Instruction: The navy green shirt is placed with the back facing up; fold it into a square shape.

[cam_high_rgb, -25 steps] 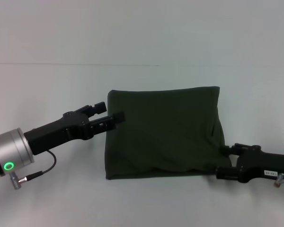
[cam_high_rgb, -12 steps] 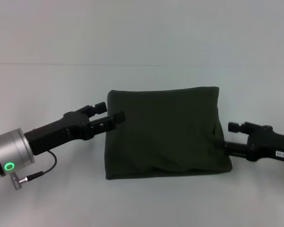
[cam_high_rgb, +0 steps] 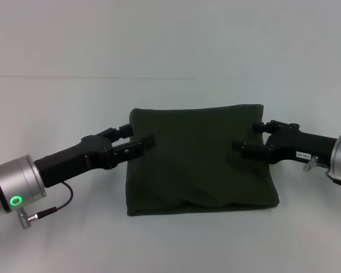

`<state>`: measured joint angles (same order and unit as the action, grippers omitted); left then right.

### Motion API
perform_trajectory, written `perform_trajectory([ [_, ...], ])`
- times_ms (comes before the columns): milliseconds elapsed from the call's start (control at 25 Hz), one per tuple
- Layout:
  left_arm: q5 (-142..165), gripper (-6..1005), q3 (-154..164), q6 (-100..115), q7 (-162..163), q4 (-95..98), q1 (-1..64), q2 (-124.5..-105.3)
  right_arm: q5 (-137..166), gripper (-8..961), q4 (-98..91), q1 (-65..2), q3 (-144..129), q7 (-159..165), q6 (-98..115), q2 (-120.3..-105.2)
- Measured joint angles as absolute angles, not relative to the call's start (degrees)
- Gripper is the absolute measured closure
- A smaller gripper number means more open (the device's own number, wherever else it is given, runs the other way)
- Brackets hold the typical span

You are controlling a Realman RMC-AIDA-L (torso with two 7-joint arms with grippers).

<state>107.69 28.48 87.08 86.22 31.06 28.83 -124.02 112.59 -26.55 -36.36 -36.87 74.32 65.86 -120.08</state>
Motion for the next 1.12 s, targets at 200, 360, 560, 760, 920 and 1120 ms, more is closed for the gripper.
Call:
perform_trajectory([
  [200, 107.8, 51, 28.6, 87.4, 86.2, 31.0, 28.9, -124.01, 112.6, 96, -24.2, -37.2, -38.7, 73.3, 58.8, -120.06],
  [360, 107.9, 51, 28.6, 87.6, 86.2, 31.0, 29.0, -123.95, 112.6, 96, -23.8, -36.4, -38.7, 73.3, 56.4, -120.04],
  [560, 108.0, 51, 28.6, 87.6, 86.2, 31.0, 29.2, -123.92, 112.6, 96, -23.8, -35.1, -38.6, 73.6, 53.0, -119.8],
  [760, 108.1, 51, 28.6, 87.6, 86.2, 31.0, 29.0, -123.92, 112.3, 96, -23.8, -34.3, -36.5, 73.7, 51.4, -119.78],
  [920, 108.1, 51, 28.6, 87.6, 86.3, 30.9, 28.8, -123.96, 112.2, 96, -24.1, -33.7, -33.5, 73.7, 51.6, -119.78],
  [1120, 108.1, 51, 28.6, 87.8, 86.7, 30.9, 28.6, -124.01, 109.3, 96, -25.5, -31.5, -31.8, 73.7, 54.2, -119.61],
])
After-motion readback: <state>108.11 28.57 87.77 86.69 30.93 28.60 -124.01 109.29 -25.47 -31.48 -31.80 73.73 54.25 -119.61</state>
